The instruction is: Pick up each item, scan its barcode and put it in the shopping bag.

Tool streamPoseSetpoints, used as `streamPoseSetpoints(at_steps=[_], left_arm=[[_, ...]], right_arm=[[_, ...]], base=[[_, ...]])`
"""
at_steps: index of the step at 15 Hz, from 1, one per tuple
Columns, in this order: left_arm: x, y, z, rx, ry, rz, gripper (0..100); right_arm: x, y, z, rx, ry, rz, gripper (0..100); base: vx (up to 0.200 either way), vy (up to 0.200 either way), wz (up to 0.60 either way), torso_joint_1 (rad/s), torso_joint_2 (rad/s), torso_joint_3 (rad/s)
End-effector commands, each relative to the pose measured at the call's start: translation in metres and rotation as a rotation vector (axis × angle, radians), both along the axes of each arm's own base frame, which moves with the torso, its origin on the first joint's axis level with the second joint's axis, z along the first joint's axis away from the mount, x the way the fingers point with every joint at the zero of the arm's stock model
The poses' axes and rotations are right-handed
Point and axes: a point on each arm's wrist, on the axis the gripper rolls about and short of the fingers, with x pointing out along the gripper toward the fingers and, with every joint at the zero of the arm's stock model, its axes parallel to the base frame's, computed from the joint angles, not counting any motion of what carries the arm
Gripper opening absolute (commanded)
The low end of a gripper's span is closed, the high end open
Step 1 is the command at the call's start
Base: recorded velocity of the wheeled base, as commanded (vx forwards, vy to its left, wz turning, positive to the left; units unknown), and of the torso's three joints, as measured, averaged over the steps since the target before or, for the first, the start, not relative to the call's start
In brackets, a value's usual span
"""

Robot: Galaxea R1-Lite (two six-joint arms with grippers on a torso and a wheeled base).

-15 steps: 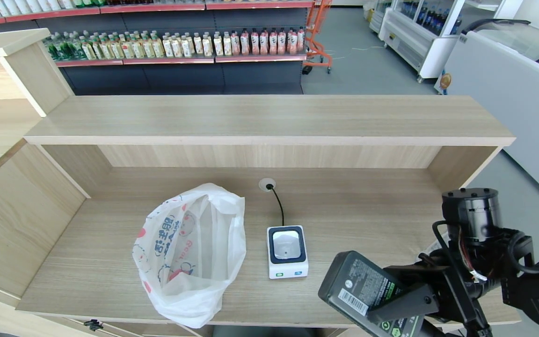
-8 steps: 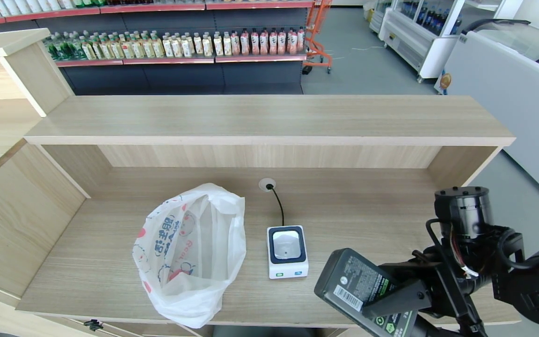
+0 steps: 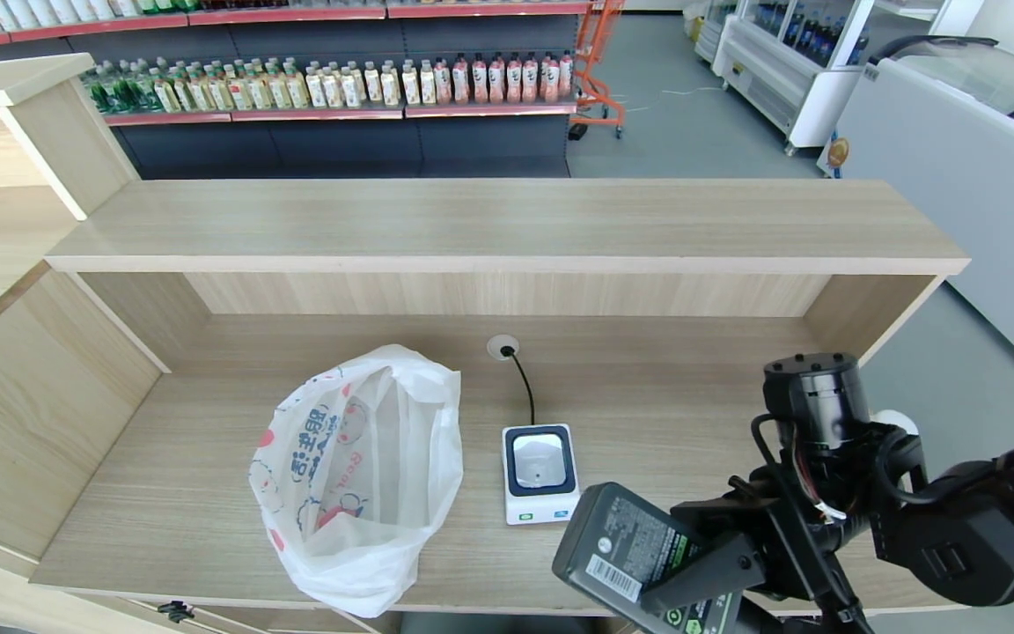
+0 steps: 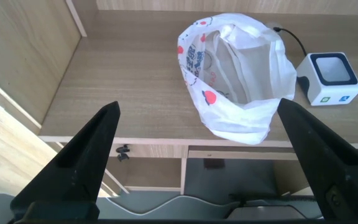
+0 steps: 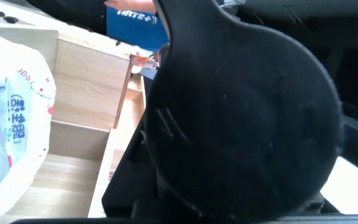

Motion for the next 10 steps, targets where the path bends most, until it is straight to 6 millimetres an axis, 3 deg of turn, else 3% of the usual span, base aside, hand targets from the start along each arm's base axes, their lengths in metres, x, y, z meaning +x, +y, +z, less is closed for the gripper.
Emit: streamPoseSetpoints(at_steps=[1, 10], left_arm=[[0.0, 0.0, 0.0, 0.0, -0.001, -0.001, 100], [0.0, 0.0, 0.0, 0.0, -0.001, -0.001, 100]], right_arm=[[0.0039, 0.0165, -0.0115, -0.02, 0.037, 0.041, 0], [0.0097, 0.0167, -0.0208, -0.041, 0.071, 0.026, 0]], base=[[0.0, 0.0, 0.0, 0.0, 0.0, 0.0], [0.0, 0.0, 0.0, 0.0, 0.0, 0.0]])
